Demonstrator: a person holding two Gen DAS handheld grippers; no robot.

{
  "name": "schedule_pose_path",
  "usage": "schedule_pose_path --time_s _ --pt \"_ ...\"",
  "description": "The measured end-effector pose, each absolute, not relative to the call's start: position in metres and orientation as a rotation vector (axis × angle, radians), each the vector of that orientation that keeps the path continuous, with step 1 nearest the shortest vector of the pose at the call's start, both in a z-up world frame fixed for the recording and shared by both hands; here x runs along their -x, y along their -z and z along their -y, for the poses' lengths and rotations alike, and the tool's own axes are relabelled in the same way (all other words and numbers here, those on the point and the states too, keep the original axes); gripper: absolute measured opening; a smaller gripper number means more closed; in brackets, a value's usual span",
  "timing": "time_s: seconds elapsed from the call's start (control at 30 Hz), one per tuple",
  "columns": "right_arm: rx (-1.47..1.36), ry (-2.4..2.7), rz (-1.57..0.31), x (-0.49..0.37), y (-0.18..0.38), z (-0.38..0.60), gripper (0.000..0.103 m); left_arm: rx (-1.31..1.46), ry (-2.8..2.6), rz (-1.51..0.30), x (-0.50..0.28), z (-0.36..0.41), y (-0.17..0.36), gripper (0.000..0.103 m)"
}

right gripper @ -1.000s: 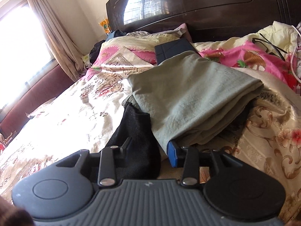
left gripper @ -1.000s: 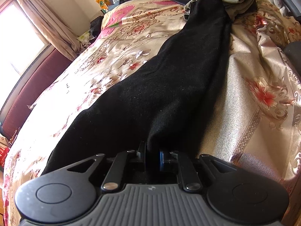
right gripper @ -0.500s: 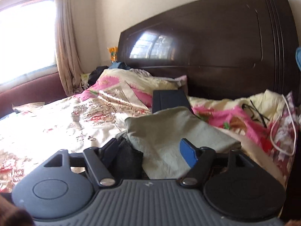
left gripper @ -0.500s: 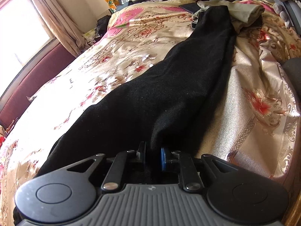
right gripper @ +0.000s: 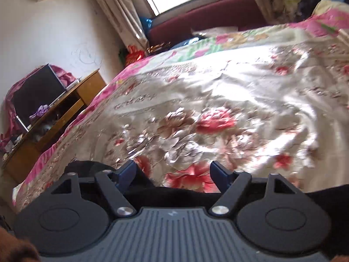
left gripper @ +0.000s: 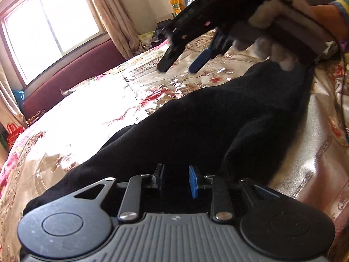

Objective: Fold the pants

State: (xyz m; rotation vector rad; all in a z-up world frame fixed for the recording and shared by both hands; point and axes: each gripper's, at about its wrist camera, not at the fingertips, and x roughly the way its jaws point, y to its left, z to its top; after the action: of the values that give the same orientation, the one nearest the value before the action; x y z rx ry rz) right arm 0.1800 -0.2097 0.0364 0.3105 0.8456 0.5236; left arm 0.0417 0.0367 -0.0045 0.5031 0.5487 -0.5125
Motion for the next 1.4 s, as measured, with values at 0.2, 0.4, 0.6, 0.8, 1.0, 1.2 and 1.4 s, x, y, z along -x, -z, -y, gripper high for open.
schedule_pose_path --time_s 0.2,0.4,0.6,0.8,1.0,1.2,1.4 --pt "-0.256 -0.768 -1.152 -0.21 0.006 0.161 0.062 -0.414 0.523 -0.595 -0.053 -0.052 0.019 0.04" --pt "-0.276 -0.878 -1.162 -0.197 -0.017 0.158 0.057 -0.396 0.535 -0.582 -0.055 -0.055 0.025 0.041" --pt "-0.45 -0.954 -1.123 -0.235 -0.002 0.145 0.044 -0.386 0.539 -0.585 -0.057 -0.059 0.029 0.042" --pt "-0.374 -0.748 -1.144 -0.252 0.01 0.129 0.004 -0.401 0.535 -0.585 -0.055 -0.06 0.027 0.042" --pt "-0.384 -0.61 -1.027 -0.273 -0.002 0.146 0.003 -0.394 0.516 -0.591 -0.052 -0.055 0.032 0.043" --pt "-0.318 -0.485 -0.93 -0.228 -0.033 0.184 0.009 -0.406 0.489 -0.544 -0.043 -0.054 0.008 0.046" --pt "-0.317 -0.214 -0.916 -0.111 -0.032 0.262 0.02 -0.484 0.563 -0.545 -0.042 -0.022 0.009 0.055"
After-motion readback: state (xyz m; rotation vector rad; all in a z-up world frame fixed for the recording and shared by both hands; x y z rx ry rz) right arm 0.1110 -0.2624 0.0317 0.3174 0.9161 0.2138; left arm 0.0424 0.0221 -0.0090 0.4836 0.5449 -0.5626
